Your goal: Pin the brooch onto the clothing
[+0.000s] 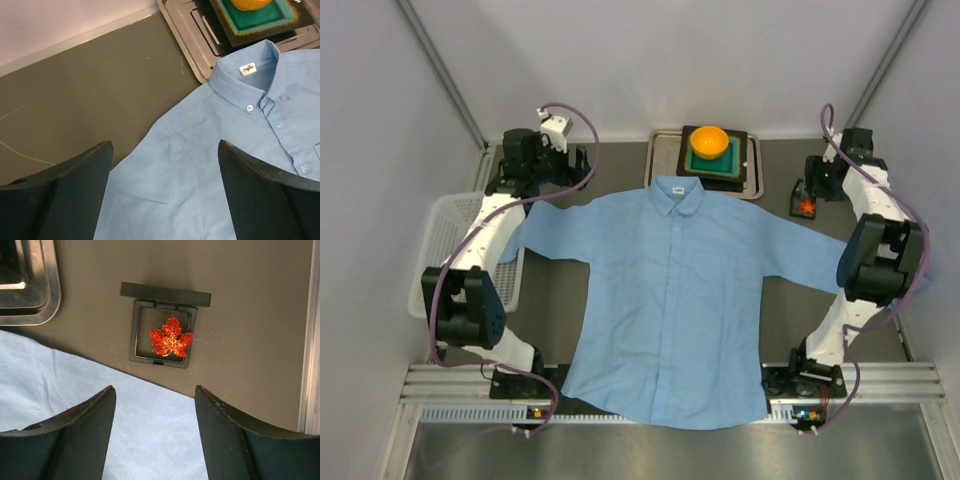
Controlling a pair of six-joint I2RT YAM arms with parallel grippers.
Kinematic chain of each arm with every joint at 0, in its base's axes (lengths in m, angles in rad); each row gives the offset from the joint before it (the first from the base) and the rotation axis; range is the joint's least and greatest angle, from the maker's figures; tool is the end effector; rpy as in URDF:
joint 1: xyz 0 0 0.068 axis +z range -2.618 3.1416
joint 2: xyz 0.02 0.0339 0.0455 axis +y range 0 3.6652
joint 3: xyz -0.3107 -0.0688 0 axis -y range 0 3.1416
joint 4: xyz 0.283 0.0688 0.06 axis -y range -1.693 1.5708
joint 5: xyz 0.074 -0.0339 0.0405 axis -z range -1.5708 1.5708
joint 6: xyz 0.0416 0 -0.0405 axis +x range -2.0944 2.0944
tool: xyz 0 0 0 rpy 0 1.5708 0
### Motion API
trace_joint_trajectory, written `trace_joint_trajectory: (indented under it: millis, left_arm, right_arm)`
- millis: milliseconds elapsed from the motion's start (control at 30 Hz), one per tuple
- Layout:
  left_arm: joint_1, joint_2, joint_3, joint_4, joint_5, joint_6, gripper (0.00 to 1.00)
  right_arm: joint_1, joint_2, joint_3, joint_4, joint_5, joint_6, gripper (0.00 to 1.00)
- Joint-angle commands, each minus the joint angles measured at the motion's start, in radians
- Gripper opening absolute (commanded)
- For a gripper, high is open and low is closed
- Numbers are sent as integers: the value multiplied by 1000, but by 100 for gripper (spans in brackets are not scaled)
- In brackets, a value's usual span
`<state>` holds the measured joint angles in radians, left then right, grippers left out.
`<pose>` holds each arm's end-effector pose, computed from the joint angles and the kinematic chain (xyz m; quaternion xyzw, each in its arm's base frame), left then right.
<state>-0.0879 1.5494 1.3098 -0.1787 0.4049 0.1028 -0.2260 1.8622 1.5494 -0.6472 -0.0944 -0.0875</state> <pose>0.4021 -0.0519 0.3697 0.1873 0.8072 -0.1646 0.5350 0.4523 -0.1000 0.2866 0.0518 0.9514 -0.0024 0.3037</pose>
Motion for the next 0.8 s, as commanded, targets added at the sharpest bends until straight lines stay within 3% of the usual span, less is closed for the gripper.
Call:
trace_joint_trajectory:
  millis: [0, 767]
  left_arm:
    - [-4, 27, 58, 59, 72, 15, 91]
    - [-4, 135, 141, 31, 81, -23, 89]
  right_arm:
    - [-30, -6, -87, 179, -77, -10, 63]
    - [-32, 170, -38, 268, -41, -8, 60]
